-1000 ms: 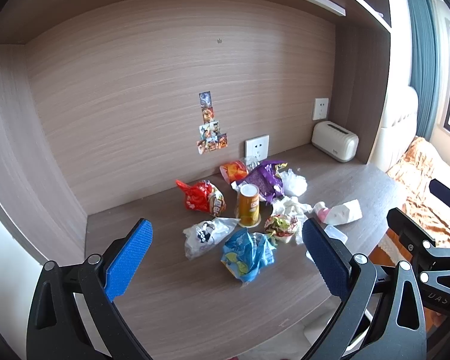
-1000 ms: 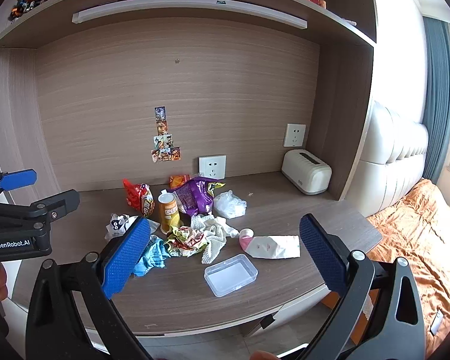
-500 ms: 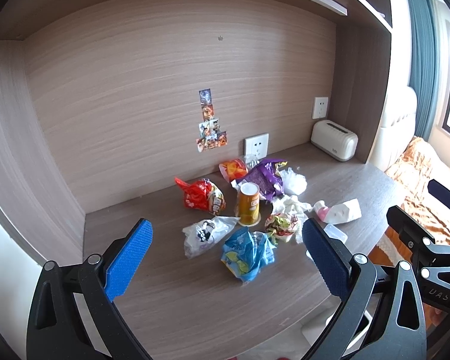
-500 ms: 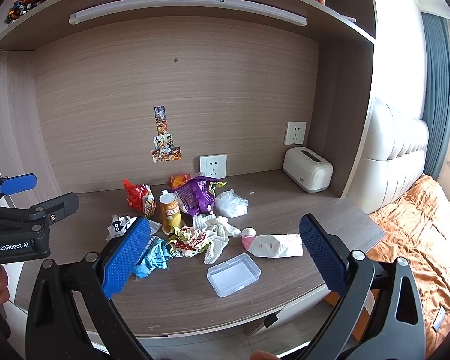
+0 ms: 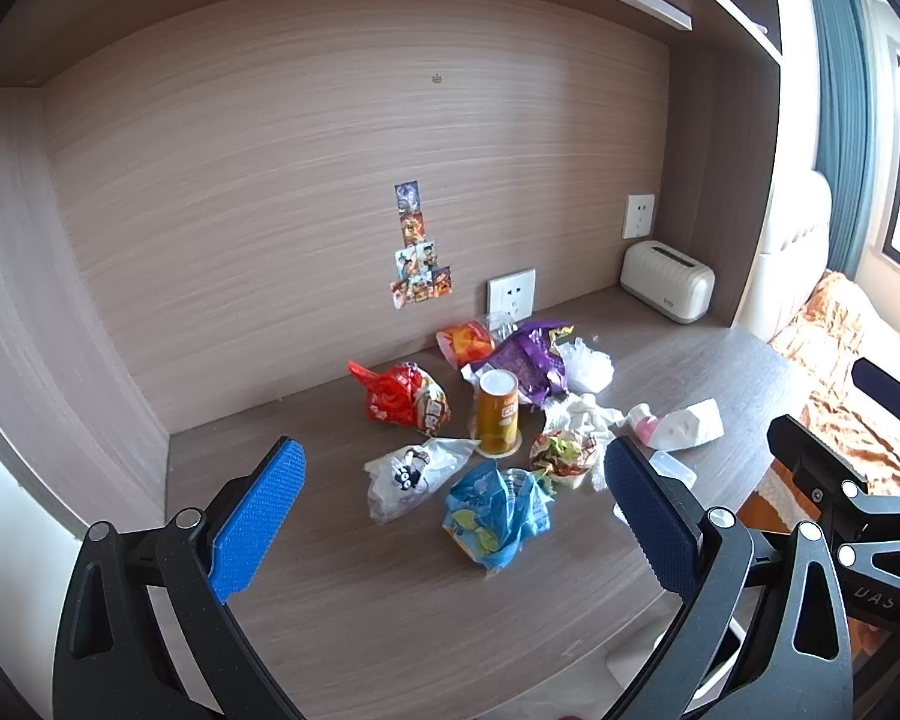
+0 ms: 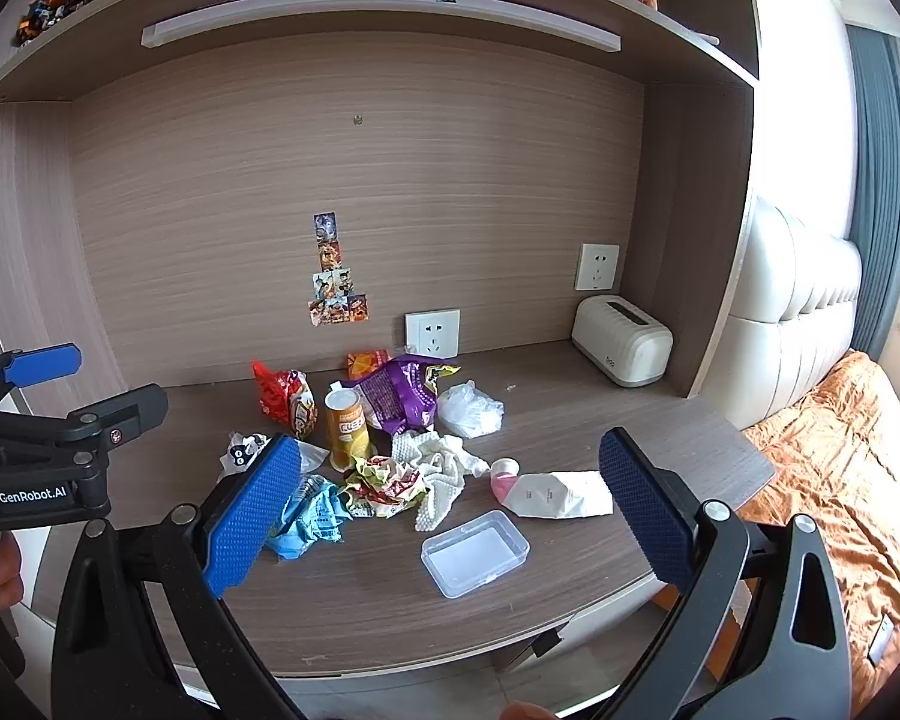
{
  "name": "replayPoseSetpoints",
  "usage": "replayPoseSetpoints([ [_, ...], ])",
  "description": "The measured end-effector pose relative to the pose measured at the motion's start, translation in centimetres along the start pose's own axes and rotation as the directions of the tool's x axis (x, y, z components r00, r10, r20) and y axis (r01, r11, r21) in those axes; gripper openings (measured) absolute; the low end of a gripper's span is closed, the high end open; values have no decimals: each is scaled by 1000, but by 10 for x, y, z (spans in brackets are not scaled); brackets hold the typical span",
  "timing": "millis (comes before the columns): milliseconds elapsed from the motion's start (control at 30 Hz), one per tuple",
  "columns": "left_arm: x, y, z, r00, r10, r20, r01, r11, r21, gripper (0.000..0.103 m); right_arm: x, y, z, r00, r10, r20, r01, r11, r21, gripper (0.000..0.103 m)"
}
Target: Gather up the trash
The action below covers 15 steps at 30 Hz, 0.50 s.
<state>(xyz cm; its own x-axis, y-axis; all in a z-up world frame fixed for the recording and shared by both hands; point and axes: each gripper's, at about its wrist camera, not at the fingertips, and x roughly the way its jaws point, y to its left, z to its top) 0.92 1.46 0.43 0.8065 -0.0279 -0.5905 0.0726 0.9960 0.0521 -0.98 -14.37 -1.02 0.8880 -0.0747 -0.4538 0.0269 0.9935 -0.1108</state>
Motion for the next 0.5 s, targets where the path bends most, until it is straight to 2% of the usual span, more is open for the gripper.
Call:
replayPoseSetpoints([
  [500,3,0,2,1000,-15,0,15,1000,1,98,2,2,3,1000,5,-4,-5,1000,3,99],
])
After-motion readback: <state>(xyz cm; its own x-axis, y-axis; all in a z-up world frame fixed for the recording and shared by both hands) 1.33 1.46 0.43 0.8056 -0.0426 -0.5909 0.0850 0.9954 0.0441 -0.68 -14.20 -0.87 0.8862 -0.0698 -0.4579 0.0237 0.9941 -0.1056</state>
